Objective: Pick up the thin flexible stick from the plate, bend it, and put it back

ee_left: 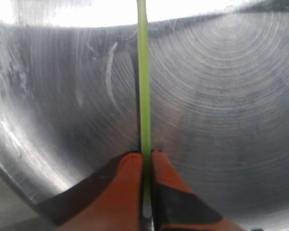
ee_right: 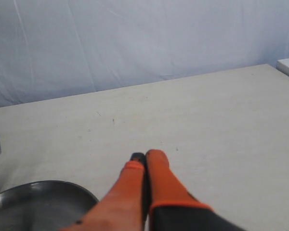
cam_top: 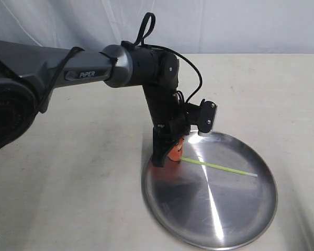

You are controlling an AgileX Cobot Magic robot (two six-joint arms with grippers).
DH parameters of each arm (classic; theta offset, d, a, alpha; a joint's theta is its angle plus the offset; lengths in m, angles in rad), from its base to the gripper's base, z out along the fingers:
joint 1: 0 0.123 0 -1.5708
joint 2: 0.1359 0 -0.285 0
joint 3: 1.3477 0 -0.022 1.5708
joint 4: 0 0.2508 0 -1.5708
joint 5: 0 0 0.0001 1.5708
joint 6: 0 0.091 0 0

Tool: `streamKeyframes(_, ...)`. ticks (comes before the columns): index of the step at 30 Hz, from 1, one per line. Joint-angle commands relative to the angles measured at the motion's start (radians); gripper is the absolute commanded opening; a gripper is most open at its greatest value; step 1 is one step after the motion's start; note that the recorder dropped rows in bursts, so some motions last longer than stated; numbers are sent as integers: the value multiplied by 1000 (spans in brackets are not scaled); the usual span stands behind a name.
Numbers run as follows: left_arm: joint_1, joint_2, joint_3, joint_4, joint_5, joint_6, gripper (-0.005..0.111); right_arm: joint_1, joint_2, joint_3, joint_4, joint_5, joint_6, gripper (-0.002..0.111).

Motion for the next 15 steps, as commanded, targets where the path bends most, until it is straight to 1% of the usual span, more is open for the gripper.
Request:
streamKeyframes(1,-10,-8,9,-7,27,1,0,-4,-6,5,-2,-10,-4,0)
streamKeyframes(15,-10,-92,9,-18,35,-9,0,-4,-6,5,-7,-10,-8,0)
